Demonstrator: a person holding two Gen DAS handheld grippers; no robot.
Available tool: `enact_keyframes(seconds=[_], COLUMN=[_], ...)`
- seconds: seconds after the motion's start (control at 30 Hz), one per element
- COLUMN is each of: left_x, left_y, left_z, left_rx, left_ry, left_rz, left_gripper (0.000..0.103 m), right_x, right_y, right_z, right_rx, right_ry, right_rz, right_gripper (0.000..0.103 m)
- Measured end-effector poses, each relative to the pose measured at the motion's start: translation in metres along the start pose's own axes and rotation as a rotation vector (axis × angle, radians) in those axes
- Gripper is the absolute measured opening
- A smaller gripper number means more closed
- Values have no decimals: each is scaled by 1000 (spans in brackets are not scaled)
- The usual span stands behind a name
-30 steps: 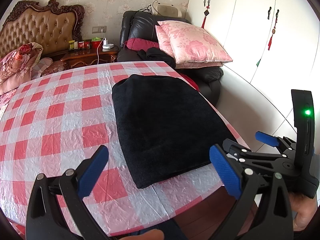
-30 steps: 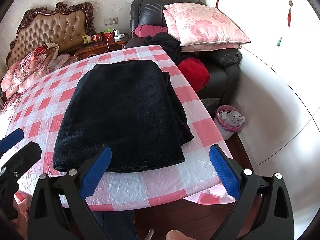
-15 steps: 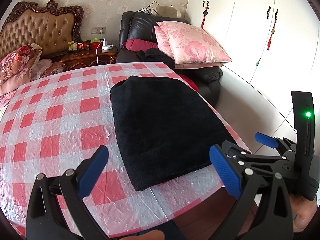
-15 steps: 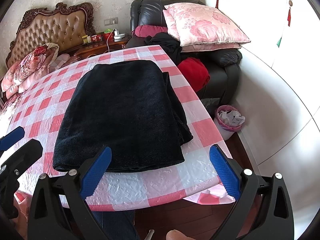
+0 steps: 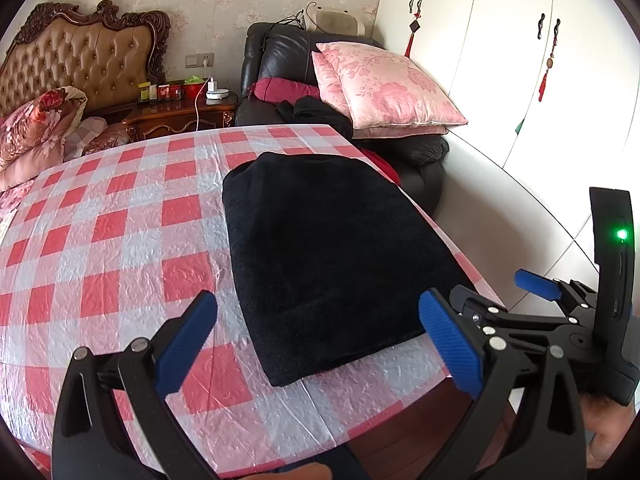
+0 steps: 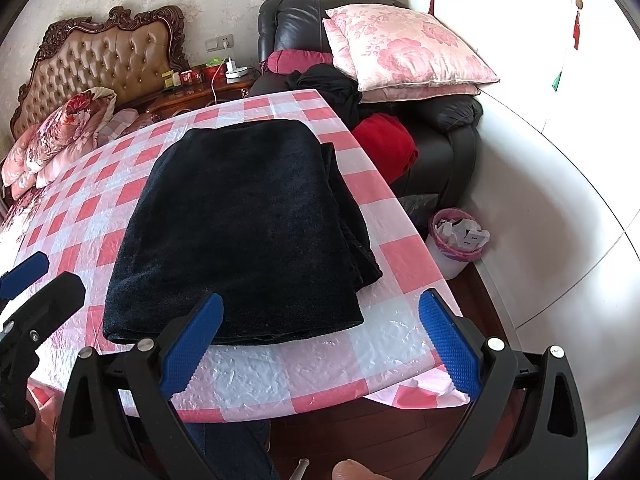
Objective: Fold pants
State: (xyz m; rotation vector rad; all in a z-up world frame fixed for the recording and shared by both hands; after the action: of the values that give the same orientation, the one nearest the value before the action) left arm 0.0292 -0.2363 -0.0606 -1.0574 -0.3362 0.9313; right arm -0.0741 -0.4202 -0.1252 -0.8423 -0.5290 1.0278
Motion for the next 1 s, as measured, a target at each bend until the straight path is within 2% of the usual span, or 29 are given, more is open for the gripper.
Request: enact_keyframes(seconds=[1.0], left_x=[-3], left_y=[0], left_z=[-1], left_rx=[0], left_ry=[2], left_rz=[-5], left_gripper=[101], right_x=[-1], right_y=[-1], right_z=[-1], right_rx=[2], right_ry=[-1], right_rz=[0], right_gripper=[95])
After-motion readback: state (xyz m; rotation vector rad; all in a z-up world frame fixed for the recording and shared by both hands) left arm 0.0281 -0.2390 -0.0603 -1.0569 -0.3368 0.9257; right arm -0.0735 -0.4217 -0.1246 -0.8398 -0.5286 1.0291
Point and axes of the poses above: each gripper's, at about its wrist camera, not at the fingertips, and z roughly against the way its jaws point, x to its left, y to its underside, the point moved 4 cm from there along -z, roughly the way its jaws point, and after that the axes turned 12 degrees about -x, right-handed, at the moved point
